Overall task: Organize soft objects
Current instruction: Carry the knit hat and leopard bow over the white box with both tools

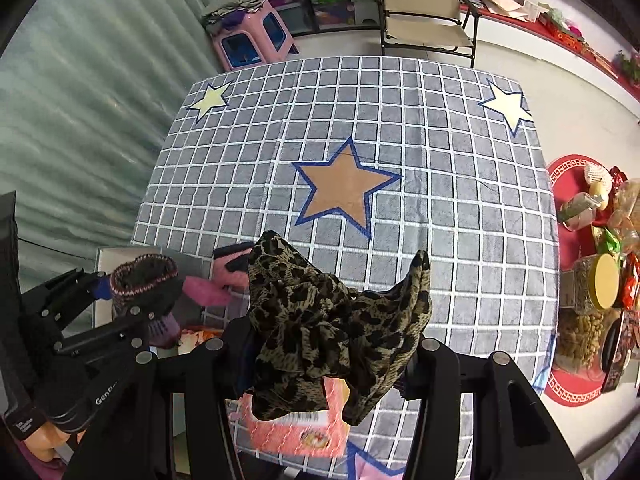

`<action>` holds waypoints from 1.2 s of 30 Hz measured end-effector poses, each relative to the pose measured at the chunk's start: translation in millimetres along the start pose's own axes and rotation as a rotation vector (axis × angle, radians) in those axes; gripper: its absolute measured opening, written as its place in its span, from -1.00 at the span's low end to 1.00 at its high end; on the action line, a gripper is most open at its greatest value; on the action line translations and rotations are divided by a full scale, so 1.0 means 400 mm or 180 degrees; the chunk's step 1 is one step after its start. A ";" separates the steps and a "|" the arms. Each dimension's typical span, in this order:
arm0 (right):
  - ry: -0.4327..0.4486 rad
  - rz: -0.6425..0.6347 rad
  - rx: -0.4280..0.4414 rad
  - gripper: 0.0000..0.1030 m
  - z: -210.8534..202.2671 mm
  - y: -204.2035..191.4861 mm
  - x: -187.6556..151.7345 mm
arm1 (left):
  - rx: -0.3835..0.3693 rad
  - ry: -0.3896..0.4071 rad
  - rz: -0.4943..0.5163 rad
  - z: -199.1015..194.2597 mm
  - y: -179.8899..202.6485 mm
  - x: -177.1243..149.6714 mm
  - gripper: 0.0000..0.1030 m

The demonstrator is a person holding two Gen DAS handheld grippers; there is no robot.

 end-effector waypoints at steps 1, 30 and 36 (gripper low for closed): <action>0.0004 0.0003 -0.0010 0.03 -0.005 -0.004 -0.007 | -0.0017 -0.0016 0.0009 -0.004 0.000 -0.016 -0.25; -0.0466 -0.0717 0.0297 0.03 0.037 -0.387 -0.177 | 0.0005 -0.0098 -0.1069 -0.077 -0.320 -0.331 -0.25; -0.0511 -0.1035 0.0358 0.03 0.060 -0.498 -0.166 | 0.0105 -0.0127 -0.1373 -0.078 -0.413 -0.386 -0.25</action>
Point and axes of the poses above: each gripper's, at about its wrist camera, not at the fingertips, and z roughly the way its jaws point, y to its right, x to its top, the point moved 6 cm from there along z, roughly the way its jaws point, and after that the axes turned 1 degree about -z, right-handed, at the moved point
